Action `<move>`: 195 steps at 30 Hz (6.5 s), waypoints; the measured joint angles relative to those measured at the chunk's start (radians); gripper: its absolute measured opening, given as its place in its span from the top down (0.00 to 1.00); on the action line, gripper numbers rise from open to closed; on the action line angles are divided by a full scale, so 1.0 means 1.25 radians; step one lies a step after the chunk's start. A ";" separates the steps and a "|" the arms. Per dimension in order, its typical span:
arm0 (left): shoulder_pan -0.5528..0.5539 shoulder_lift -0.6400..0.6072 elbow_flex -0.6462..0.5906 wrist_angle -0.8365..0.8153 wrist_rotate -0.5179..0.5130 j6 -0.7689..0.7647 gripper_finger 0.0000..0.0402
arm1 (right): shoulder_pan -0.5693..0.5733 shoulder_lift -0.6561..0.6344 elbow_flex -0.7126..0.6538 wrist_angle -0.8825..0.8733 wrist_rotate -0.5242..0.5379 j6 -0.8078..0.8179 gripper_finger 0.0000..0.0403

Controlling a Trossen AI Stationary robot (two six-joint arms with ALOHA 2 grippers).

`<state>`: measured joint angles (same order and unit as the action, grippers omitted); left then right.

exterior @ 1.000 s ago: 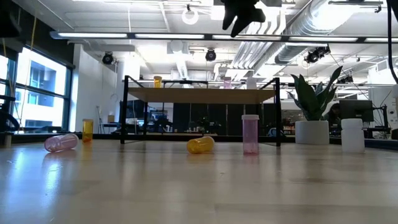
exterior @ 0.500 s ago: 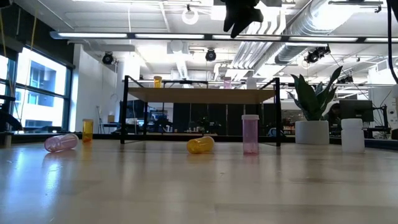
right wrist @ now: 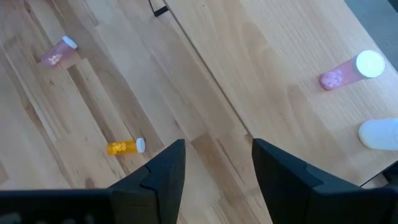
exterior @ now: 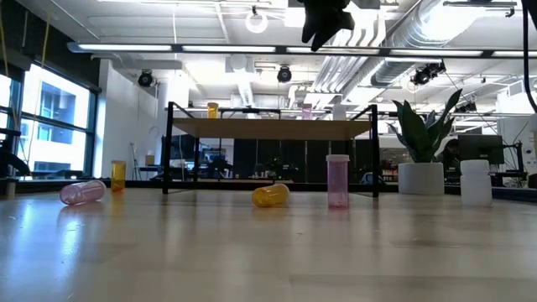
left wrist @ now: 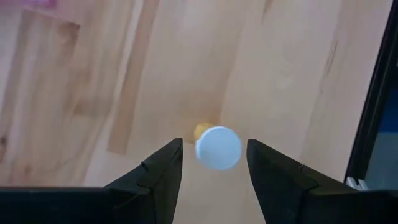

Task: Pick and place medicine bottles onto shelf by color
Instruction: Put the left yellow pill bottle on the shelf

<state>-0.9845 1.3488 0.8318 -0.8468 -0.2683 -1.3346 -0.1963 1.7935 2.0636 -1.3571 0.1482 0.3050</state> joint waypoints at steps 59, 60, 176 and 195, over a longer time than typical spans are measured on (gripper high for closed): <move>0.248 0.001 0.112 0.017 -0.051 0.100 0.71 | -0.016 -0.031 0.000 0.002 0.041 -0.099 0.56; 0.273 -0.004 0.120 0.017 -0.051 0.129 0.71 | -0.023 -0.036 0.000 0.005 0.042 -0.103 0.56; 1.361 0.454 0.836 -0.137 0.202 1.038 0.71 | -0.319 -0.053 0.000 0.030 0.070 -0.063 0.56; 1.362 0.457 0.836 -0.136 0.202 1.043 0.71 | -0.319 -0.053 0.000 0.030 0.070 -0.062 0.56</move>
<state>0.7185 1.9204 1.8774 -1.0172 -0.0154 -0.0312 -0.5949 1.7267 2.0636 -1.3201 0.2356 0.2269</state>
